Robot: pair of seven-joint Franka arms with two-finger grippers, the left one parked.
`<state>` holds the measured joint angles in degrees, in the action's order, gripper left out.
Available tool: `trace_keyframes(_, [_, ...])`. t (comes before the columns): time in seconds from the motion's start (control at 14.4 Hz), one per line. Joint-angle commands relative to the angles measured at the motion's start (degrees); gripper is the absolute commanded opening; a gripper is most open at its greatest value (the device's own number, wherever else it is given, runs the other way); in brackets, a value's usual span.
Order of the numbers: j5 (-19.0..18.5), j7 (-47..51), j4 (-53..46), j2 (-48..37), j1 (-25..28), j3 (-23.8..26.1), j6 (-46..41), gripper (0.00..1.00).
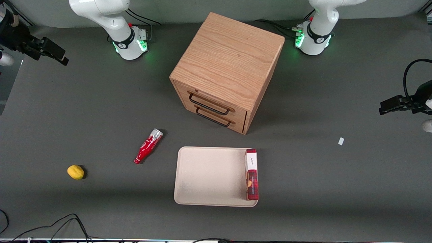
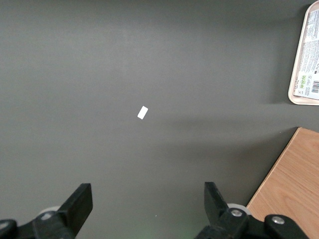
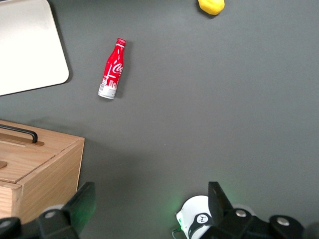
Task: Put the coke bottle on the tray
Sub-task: 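Move the right gripper down toward the red Coca-Cola bottle lying on the table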
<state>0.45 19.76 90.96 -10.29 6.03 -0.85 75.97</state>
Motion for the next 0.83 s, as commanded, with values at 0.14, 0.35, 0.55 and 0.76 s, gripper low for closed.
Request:
trace_keyframes(0.14, [1.8, -0.9, -0.4, 0.1, -1.1, 0.2, -1.4, 1.00])
trace_keyframes(0.35, [2.0, 0.0, -0.5, 2.7, -0.1, 1.9, -1.3, 1.00])
trace_keyframes(0.55, [3.9, 7.2, -0.2, 6.0, -0.1, 6.3, 3.2, 1.00])
trace_keyframes(0.76, [5.9, 16.9, 0.6, 12.4, -0.1, 8.6, 9.3, 1.00])
